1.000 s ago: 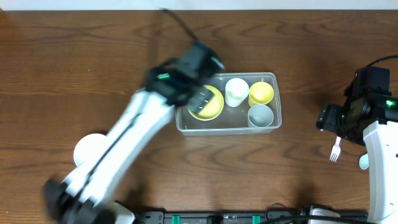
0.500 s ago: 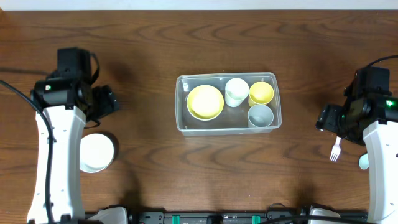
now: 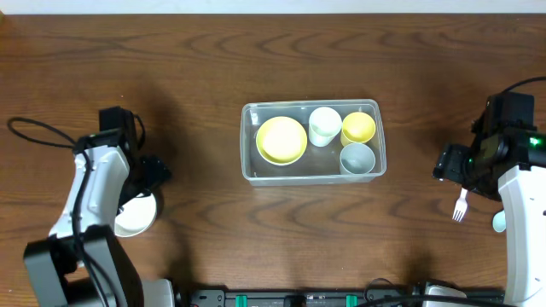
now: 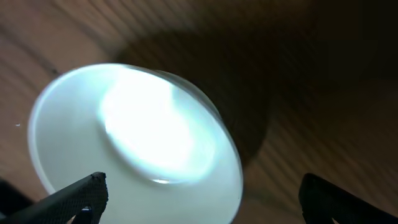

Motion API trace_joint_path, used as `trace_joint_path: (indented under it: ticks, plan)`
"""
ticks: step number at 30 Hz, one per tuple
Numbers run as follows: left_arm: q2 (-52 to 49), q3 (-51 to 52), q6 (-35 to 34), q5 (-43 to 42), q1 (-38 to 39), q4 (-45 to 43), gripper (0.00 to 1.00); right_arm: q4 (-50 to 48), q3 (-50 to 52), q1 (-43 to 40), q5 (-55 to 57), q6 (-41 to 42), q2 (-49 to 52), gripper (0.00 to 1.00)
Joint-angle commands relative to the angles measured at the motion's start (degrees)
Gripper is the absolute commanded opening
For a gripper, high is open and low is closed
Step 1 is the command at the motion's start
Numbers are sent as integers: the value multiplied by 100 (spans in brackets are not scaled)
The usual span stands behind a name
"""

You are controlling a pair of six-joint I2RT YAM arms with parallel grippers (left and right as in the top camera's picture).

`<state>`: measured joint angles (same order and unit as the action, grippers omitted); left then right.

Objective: Pack container
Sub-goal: 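Return the left gripper to the white plate and grasp it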

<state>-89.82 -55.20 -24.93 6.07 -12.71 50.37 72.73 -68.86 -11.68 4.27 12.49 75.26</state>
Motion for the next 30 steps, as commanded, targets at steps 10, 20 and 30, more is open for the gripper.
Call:
trace_joint_path:
  ticks: [10,20,30]
  plan:
    - [-579,190,-153,7,-24,-251,93,33,-17,-35,-22,-81,-26,82]
    - [-632,190,-151,17,-24,-269,55,33,-17,-35,-22,-81,-26,82]
    - [-632,190,-129,17,-24,-273,25,33,-17,-35,-22,-81,-26,82]
